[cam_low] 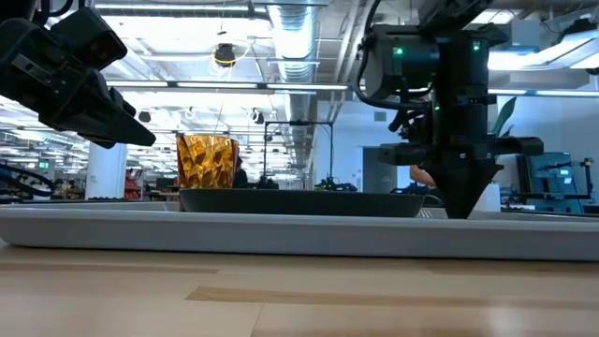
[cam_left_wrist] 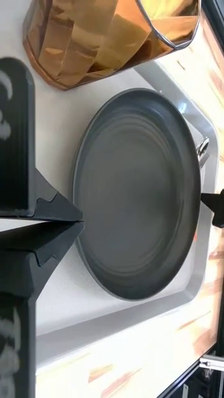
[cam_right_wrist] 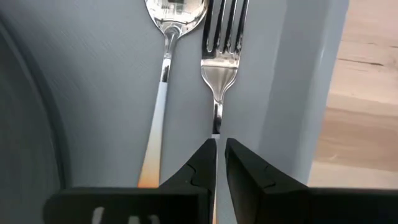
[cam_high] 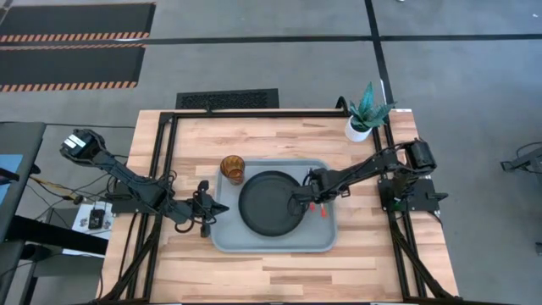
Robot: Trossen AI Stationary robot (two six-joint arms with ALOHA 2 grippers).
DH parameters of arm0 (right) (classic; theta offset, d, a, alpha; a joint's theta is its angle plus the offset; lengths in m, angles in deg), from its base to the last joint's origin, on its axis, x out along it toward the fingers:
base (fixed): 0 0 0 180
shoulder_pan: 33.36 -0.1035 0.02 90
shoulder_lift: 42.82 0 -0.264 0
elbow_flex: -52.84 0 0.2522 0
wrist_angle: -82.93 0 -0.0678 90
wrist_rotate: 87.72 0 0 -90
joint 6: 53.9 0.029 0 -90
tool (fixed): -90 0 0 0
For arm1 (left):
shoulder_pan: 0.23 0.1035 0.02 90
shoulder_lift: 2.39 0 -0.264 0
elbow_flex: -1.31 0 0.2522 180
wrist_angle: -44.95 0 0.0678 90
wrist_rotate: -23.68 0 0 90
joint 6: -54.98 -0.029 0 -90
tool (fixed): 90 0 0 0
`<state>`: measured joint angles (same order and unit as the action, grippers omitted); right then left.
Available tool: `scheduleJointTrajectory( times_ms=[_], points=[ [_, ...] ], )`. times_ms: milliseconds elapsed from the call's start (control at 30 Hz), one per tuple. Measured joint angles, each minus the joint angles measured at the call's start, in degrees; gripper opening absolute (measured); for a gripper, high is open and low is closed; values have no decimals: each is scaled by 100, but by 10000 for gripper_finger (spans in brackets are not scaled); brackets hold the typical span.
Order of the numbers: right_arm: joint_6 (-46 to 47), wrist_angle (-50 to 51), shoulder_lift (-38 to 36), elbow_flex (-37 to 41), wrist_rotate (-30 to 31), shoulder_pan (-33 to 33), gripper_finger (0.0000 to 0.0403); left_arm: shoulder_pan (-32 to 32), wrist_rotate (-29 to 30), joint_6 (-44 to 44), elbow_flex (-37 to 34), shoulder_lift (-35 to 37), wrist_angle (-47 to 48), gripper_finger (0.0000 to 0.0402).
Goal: Pick and place plate/cup/fork/spoon on tray
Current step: Adjust the orange fork on the gray serving tray
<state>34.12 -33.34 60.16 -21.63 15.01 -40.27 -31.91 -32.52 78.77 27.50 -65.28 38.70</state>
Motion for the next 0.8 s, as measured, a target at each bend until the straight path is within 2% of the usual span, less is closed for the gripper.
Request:
scheduleJointTrajectory(
  times_ms=[800],
  points=[
    [52, 83, -2, -2, 97, 445, 60, 0, -15, 48, 0, 0, 24, 0]
  ],
)
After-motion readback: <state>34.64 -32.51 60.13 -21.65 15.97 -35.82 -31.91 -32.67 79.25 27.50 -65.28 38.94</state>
